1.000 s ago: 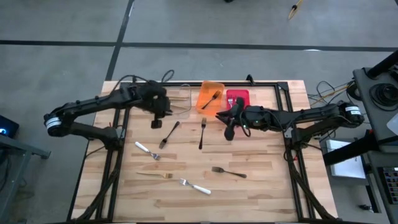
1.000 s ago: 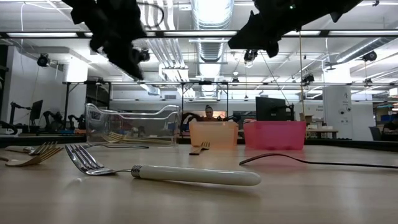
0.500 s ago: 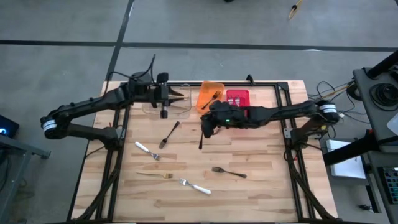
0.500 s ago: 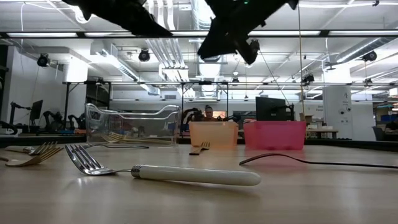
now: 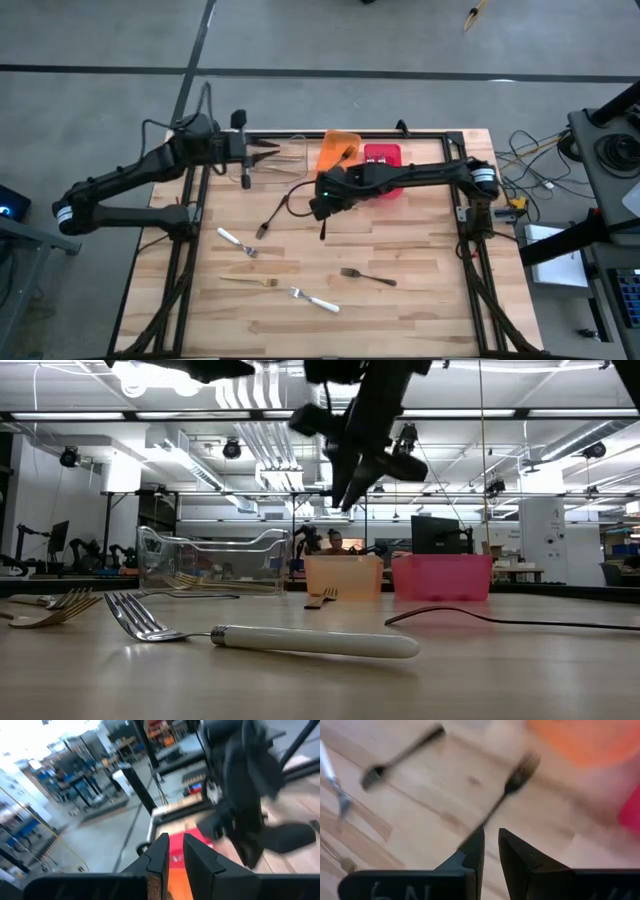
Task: Sort silverware by color (type)
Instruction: Put the black fork into the orange bin
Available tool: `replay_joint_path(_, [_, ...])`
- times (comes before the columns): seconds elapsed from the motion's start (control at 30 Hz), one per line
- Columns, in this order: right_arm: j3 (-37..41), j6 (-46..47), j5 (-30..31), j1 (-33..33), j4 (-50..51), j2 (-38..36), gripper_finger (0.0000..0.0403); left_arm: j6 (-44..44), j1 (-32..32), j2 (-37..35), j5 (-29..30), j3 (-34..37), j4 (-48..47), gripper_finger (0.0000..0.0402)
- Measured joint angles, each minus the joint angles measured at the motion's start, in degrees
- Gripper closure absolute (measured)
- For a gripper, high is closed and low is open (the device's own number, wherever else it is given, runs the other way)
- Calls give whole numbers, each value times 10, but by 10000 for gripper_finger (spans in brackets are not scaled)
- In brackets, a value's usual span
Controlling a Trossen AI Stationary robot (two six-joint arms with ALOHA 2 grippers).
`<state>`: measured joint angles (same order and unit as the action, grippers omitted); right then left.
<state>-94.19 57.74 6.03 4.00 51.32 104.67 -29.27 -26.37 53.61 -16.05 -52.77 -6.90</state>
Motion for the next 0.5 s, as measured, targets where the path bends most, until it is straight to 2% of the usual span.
replay_joint_path(0.3, [-66,3,-50,14,20,89,348,22,0,-50,0,8,-48,363])
replay_joint_path(0.5, [-119,9,-50,19,38,141,291,17,0,-67,3,62,-36,363])
